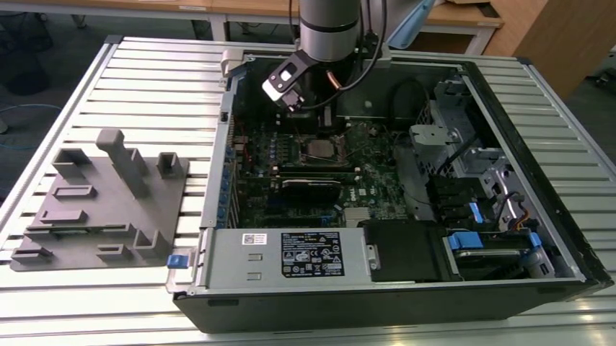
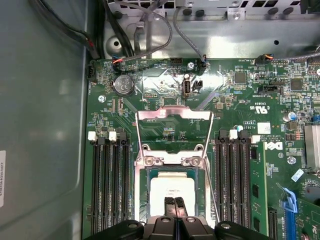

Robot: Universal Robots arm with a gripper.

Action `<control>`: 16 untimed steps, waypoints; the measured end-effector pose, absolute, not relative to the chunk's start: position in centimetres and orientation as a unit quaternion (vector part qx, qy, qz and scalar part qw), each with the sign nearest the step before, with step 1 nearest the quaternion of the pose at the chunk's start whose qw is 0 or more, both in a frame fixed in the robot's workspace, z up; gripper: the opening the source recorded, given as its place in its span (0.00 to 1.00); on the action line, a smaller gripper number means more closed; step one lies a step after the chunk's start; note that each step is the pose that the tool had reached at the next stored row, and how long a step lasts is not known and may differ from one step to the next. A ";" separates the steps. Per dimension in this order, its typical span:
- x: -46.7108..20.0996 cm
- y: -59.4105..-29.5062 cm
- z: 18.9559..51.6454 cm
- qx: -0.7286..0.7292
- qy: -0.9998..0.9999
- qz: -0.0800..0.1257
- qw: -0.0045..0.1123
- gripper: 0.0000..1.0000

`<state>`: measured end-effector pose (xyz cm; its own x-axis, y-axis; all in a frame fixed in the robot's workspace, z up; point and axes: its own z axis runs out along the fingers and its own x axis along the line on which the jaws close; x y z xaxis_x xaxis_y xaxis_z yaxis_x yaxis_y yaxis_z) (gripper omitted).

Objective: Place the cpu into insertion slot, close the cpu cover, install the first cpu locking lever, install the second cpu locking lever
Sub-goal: 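Close the cpu cover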

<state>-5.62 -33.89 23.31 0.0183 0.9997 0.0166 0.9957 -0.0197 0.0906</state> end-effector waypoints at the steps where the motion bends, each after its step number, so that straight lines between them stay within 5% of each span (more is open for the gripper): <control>1: -5.6 -33.9 23.6 0.713 0.700 0.038 0.027 0.11; 16: -5.6 -33.9 24.3 0.713 0.700 0.038 0.027 0.11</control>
<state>-5.62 -33.89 24.29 0.0184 0.9997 0.0166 0.9957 -0.0198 0.0905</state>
